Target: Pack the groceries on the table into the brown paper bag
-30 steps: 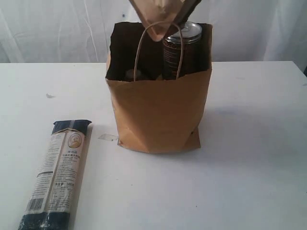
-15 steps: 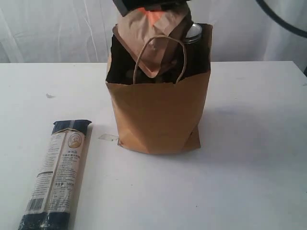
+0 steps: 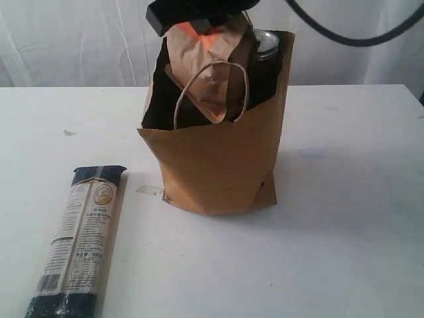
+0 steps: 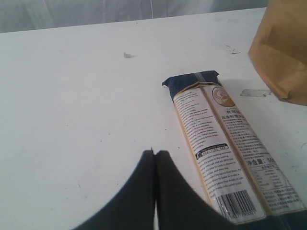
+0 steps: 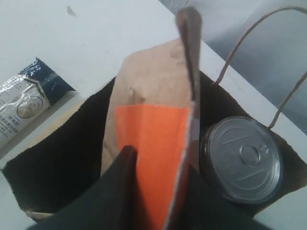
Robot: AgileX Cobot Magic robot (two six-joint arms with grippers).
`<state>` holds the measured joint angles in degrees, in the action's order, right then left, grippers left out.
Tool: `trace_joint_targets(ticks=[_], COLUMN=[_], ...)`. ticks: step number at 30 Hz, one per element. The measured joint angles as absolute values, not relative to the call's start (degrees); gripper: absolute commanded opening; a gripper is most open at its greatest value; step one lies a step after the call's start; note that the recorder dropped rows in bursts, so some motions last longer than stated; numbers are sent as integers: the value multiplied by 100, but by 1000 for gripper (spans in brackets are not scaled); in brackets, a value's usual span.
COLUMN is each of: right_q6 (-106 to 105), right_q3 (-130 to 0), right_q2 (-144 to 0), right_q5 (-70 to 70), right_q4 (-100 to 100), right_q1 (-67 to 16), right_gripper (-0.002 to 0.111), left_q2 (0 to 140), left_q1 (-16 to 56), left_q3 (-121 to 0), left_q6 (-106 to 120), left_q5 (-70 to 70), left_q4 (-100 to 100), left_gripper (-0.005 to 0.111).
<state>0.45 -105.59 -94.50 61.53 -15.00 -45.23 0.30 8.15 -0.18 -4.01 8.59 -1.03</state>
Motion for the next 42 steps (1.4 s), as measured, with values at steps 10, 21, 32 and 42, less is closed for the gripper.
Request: trace_joint_targets(ticks=[10,21,32,42], right_q6=[45,45,45,-258], right_q3=[-10833,-10907,-11226,-11300], right_q2=[-9547,-9547,-9547,-9183], right_q5=[6377,6384,6391,6924], right_q4=[-1473,-1377,-1425,-1439], right_q1=[-4523,-4523,-4523,-4523], right_gripper=[24,45,45,45], left_q2=[30,30,30,30], left_q1=[815,815,815,815], left_q3=[-18,-18,-18,-18], left_q6=[-401,-401,-401,-401], left_q5=[859,859,859,859], left_q4=[-103,-103,-103,-103], left_gripper=[0,0,0,0])
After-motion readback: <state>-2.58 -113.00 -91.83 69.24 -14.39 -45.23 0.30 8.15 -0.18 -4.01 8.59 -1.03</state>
